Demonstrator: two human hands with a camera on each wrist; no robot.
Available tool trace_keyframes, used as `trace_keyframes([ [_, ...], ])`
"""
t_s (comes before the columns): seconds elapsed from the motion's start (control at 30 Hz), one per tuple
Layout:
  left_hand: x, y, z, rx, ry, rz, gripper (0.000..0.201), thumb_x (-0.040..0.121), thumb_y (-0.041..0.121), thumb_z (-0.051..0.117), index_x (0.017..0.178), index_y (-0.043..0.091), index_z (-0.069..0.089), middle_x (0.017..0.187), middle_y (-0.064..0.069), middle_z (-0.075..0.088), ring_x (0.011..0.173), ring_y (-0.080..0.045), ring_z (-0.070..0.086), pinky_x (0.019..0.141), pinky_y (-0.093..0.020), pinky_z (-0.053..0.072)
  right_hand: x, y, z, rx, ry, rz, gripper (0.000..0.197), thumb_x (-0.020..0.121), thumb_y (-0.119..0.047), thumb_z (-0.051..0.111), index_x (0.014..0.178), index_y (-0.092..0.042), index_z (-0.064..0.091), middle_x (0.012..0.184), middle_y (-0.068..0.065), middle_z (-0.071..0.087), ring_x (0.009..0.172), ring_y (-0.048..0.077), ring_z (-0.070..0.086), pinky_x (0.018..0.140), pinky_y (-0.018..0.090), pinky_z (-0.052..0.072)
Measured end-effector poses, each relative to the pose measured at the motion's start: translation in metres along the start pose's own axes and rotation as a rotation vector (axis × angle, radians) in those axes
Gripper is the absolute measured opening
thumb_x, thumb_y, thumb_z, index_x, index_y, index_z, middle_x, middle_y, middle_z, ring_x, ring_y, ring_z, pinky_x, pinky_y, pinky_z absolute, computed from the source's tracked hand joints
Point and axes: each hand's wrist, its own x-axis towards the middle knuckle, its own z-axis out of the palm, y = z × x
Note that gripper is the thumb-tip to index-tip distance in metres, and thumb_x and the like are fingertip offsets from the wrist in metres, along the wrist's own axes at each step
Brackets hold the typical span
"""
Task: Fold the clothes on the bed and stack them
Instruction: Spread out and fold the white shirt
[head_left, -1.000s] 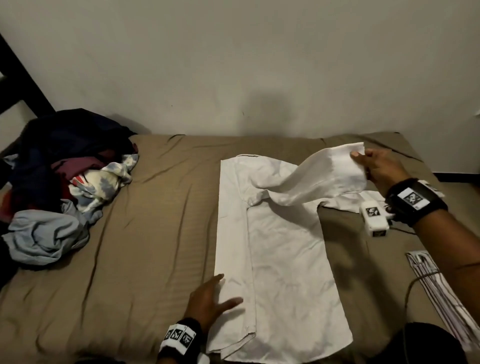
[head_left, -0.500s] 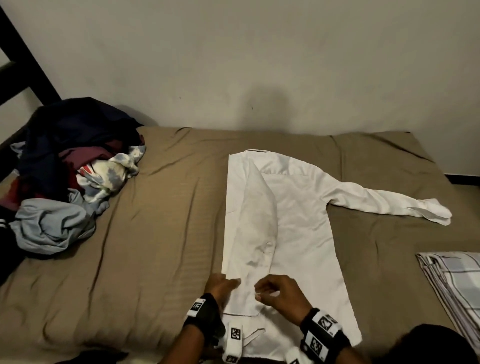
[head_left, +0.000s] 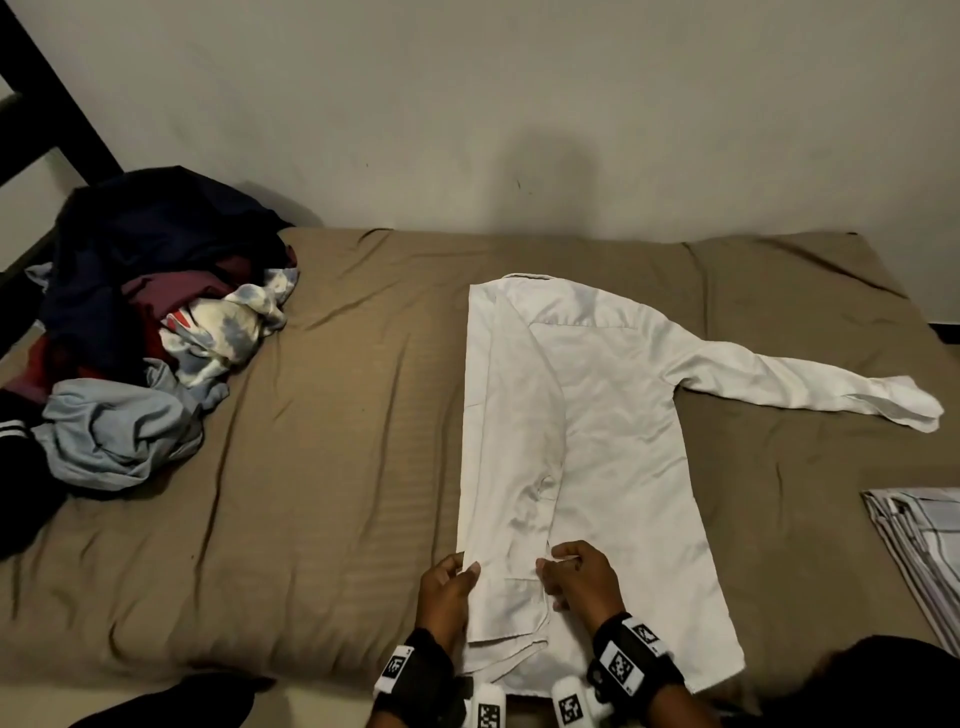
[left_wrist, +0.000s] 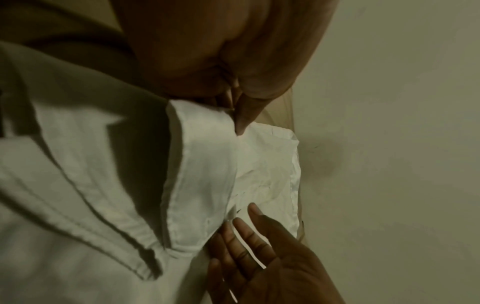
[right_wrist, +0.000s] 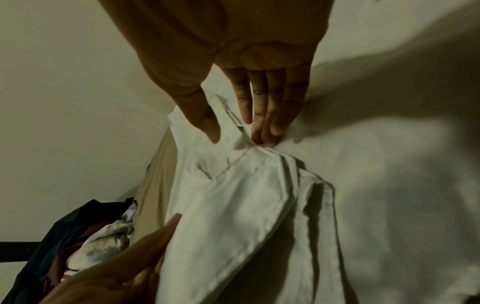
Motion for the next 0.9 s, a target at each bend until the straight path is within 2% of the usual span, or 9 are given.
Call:
trace_keyframes([
  [0.07,-0.002,-0.003,-0.003,-0.027,-0.019,0.009,0.018,0.094,-0.003,0.063,0.11,-0.003,0.069,0.111,-0.025,0.073,0.103,-0.038,0.07,0.098,-0.05,0.053,0.001,0.001,0.001,-0.041,0.033,0.018,0.029,0.074,-0.019,0.086,0.093,-0.011,0.066,0.078,0.012,0.073,0.062,0.023,0.066,0.057,0.032,0.051],
  [0.2,-0.014,-0.011,-0.005,-0.038,0.021,-0.032,0.029,0.098,-0.002,0.059,0.126,0.001,0.066,0.118,-0.015,0.074,0.115,-0.031,0.068,0.107,-0.051,0.048,-0.006,0.004,0.003,-0.016,-0.028,0.018,0.024,0.074,-0.009,0.086,0.085,0.0,0.066,0.059,0.004,0.061,0.053,0.019,0.053,0.049,0.03,0.044],
  [0.37,-0.02,-0.021,-0.011,-0.068,0.129,-0.121,0.024,0.098,0.002,0.06,0.118,0.009,0.071,0.113,-0.011,0.075,0.111,-0.029,0.069,0.108,-0.05,0.048,-0.012,0.011,0.005,-0.083,-0.045,-0.035,0.025,0.07,0.007,0.079,0.087,-0.006,0.067,0.06,0.005,0.062,0.055,0.018,0.057,0.054,0.028,0.045],
  [0.47,-0.022,-0.019,-0.013,-0.051,0.106,-0.135,0.025,0.099,0.004,0.058,0.122,0.0,0.069,0.113,-0.016,0.075,0.109,-0.034,0.07,0.103,-0.051,0.052,-0.014,0.011,0.005,-0.077,-0.044,-0.062,0.024,0.071,0.009,0.078,0.087,-0.005,0.067,0.059,0.005,0.061,0.053,0.018,0.057,0.05,0.026,0.046],
  [0.57,-0.026,-0.015,-0.013,0.015,0.118,-0.092,0.019,0.1,0.002,0.057,0.109,-0.004,0.073,0.103,-0.017,0.077,0.091,-0.027,0.073,0.083,-0.035,0.059,-0.013,0.01,0.003,-0.153,-0.02,-0.096,0.024,0.071,0.002,0.079,0.088,-0.011,0.067,0.062,0.003,0.065,0.057,0.017,0.061,0.062,0.036,0.055],
  [0.67,-0.029,-0.014,-0.014,0.024,0.135,-0.102,0.019,0.1,0.003,0.057,0.1,-0.007,0.073,0.097,-0.021,0.076,0.084,-0.026,0.07,0.073,-0.031,0.055,-0.014,0.007,0.006,-0.475,0.096,-0.235,0.032,0.077,-0.015,0.078,0.104,-0.02,0.062,0.1,0.0,0.063,0.09,0.016,0.061,0.081,0.036,0.054],
  [0.73,-0.032,-0.015,-0.013,0.008,0.149,-0.116,0.019,0.1,0.004,0.058,0.098,-0.008,0.073,0.096,-0.022,0.076,0.086,-0.027,0.068,0.075,-0.032,0.053,-0.012,0.004,0.01,-0.771,0.186,-0.451,0.049,0.081,-0.026,0.074,0.126,-0.019,0.056,0.132,0.003,0.051,0.121,0.022,0.049,0.095,0.037,0.048],
  [0.8,-0.031,-0.014,-0.012,-0.004,0.168,-0.123,0.019,0.1,0.003,0.058,0.097,-0.008,0.073,0.095,-0.02,0.076,0.085,-0.026,0.068,0.076,-0.033,0.053,-0.004,-0.004,0.018,-0.945,0.181,-0.664,0.07,0.083,-0.035,0.072,0.144,-0.015,0.046,0.157,0.013,0.033,0.141,0.031,0.034,0.111,0.042,0.038],
  [0.9,-0.03,-0.014,-0.012,0.033,0.188,-0.133,0.021,0.098,0.0,0.059,0.085,-0.005,0.074,0.082,-0.013,0.076,0.074,-0.019,0.067,0.069,-0.028,0.052,0.022,-0.022,0.034,-1.049,0.076,-0.886,0.085,0.089,-0.046,0.06,0.157,-0.011,0.025,0.168,0.017,0.008,0.154,0.032,0.01,0.121,0.041,0.018],
])
